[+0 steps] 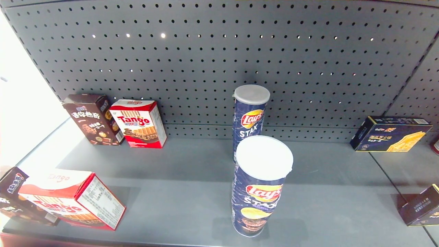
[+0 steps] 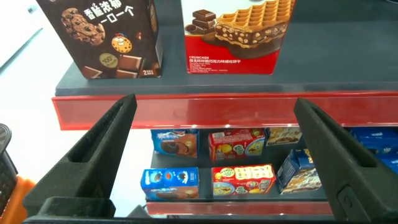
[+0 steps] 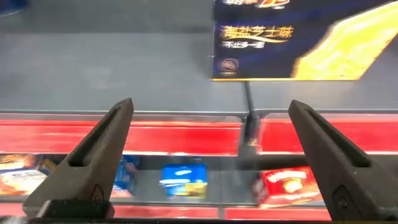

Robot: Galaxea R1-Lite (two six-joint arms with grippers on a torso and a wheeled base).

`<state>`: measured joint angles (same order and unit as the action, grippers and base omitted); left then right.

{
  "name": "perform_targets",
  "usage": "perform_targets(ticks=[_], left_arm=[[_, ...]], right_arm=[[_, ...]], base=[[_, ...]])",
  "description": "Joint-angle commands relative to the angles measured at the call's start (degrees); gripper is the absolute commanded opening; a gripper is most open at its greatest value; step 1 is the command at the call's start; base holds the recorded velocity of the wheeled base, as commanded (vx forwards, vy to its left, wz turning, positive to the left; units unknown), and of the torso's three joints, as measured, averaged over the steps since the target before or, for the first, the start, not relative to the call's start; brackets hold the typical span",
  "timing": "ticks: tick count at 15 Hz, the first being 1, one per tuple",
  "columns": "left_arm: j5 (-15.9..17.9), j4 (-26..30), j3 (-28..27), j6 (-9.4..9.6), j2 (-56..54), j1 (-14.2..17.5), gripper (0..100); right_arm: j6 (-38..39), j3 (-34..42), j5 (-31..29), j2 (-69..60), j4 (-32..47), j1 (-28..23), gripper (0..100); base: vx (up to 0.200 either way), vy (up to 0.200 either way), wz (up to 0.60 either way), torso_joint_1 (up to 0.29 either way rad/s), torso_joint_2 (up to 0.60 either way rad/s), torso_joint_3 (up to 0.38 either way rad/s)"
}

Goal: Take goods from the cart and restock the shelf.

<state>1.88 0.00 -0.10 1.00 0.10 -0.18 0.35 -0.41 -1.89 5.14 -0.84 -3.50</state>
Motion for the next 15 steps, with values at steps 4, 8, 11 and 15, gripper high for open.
perform_targets(ticks=[4,8,11,15], left_arm=[[-0.03,0.0,0.01,-0.12,0.08,0.01,100],[-0.3,0.0,0.1,-0.21,0.08,0.01,100],[-0.12,0.0,0.1,-0.21,0.08,0.01,100],[0.32,0.0,0.1,0.14,0.08,0.01,100]], right_arm=[[-0.88,0.33,-2.07,0.04,0.84,-0.19,100],[-0.79,0.24,-2.07,-0.75,1.1,2.18,100],[-0.44,0.41,-1.71,-4.7,0.75,3.41,100],[-0.53,0.41,-1.63,-4.7,0.75,3.5,100]], base=[[0.0,0.0,0.0,0.0,0.0,0.0],[0.0,0.0,0.0,0.0,0.0,0.0],[0.0,0.0,0.0,0.0,0.0,0.0],[0.0,0.0,0.0,0.0,0.0,0.0]])
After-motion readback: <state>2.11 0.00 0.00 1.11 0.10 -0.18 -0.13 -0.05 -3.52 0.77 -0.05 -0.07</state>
